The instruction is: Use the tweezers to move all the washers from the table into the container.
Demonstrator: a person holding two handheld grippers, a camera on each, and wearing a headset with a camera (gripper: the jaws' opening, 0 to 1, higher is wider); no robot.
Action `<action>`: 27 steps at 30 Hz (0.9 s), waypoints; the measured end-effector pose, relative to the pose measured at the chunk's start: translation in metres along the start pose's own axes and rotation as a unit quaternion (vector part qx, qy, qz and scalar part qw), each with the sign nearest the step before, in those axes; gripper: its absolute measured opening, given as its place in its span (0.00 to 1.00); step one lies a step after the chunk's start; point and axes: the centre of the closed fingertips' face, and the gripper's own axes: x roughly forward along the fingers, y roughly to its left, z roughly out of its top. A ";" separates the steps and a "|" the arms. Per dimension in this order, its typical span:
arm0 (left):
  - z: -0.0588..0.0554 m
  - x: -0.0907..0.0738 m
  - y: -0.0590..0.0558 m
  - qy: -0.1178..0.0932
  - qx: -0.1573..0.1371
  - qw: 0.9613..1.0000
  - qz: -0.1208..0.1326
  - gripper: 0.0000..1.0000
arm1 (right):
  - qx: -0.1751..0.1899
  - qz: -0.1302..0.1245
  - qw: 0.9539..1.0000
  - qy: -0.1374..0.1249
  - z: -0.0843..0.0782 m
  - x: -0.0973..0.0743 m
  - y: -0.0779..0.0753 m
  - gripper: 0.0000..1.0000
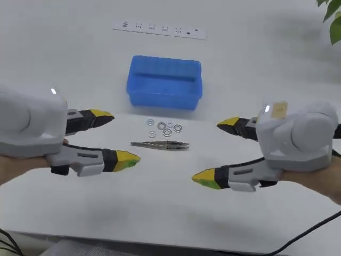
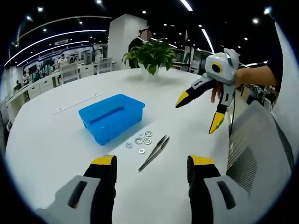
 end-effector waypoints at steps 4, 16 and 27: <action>-0.002 0.010 0.006 0.004 -0.004 1.000 0.002 0.61 | 0.006 0.007 1.000 0.014 -0.002 0.013 -0.002 0.57; -0.029 0.046 -0.003 0.077 0.042 0.995 -0.051 0.49 | -0.013 0.037 0.998 0.041 0.008 0.057 -0.006 0.42; -0.033 0.058 -0.008 0.103 0.072 0.989 -0.081 0.39 | -0.038 0.059 0.995 0.077 -0.002 0.080 -0.005 0.29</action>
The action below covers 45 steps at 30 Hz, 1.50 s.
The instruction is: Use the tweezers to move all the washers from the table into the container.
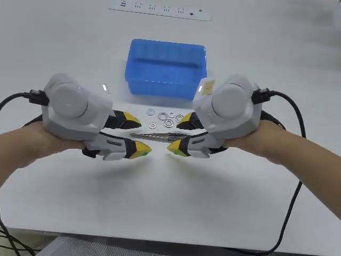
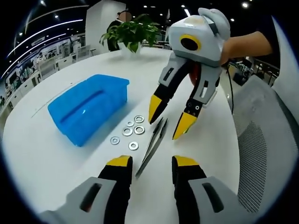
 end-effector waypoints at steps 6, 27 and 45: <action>-0.006 0.004 -0.002 0.031 0.023 0.999 -0.008 0.28 | -0.018 0.012 1.000 0.011 -0.002 0.004 0.002 0.23; -0.002 0.012 0.004 0.102 0.121 0.986 -0.044 0.11 | -0.054 0.013 0.998 0.041 -0.002 0.005 0.004 0.13; 0.003 0.005 -0.004 0.125 0.223 0.966 -0.034 0.06 | -0.067 -0.002 0.998 0.014 -0.002 0.005 0.005 0.12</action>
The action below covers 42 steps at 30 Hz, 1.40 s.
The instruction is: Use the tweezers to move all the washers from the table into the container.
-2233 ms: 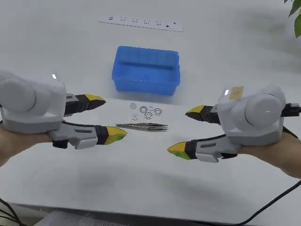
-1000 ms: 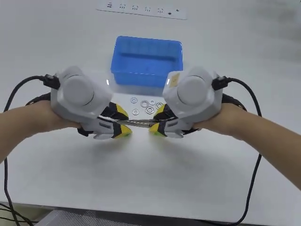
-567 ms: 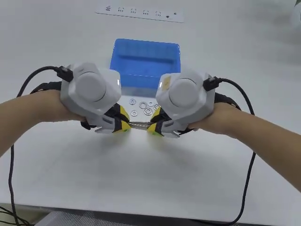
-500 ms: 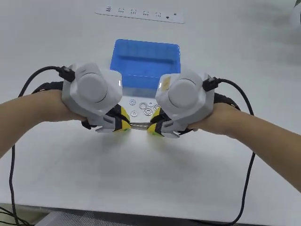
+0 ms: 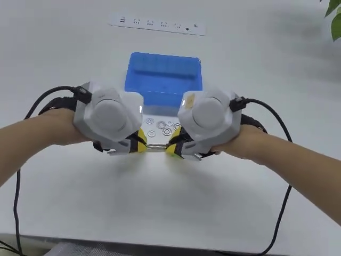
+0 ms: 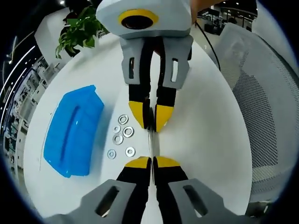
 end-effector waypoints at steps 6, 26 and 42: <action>0.017 -0.015 -0.003 -0.015 0.020 0.999 0.021 0.06 | -0.071 -0.016 0.997 -0.006 -0.001 -0.005 0.002 0.10; 0.089 -0.032 -0.016 -0.117 0.029 0.992 0.037 0.06 | -0.096 -0.033 0.990 -0.102 0.000 -0.028 0.014 0.07; 0.109 -0.025 -0.014 -0.183 -0.014 0.983 0.028 0.07 | -0.064 -0.026 0.990 -0.125 -0.003 -0.032 0.013 0.08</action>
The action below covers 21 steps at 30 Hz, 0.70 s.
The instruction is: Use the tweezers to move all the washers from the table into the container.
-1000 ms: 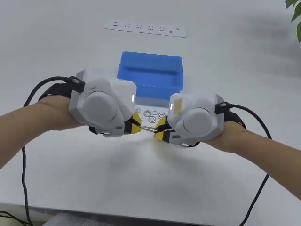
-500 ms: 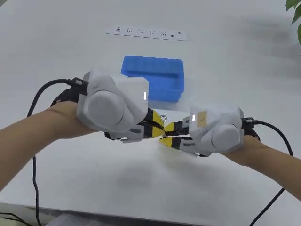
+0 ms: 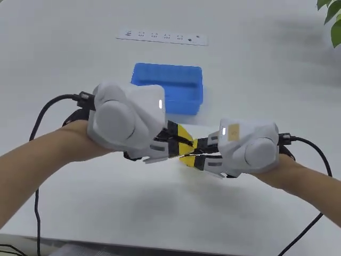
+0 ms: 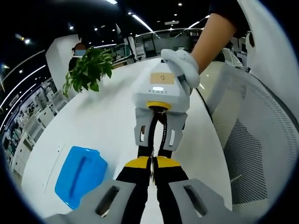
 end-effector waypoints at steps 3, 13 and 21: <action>0.004 0.002 -0.003 -0.006 -0.005 1.000 -0.001 0.07 | 0.003 0.000 1.000 -0.003 -0.001 -0.001 0.000 0.08; 0.005 -0.005 -0.008 -0.014 0.020 1.000 0.004 0.05 | -0.016 0.000 1.000 -0.004 0.001 0.001 0.002 0.08; 0.005 -0.019 -0.010 -0.033 0.001 0.999 0.015 0.05 | -0.014 0.004 1.000 -0.009 0.011 0.004 0.007 0.08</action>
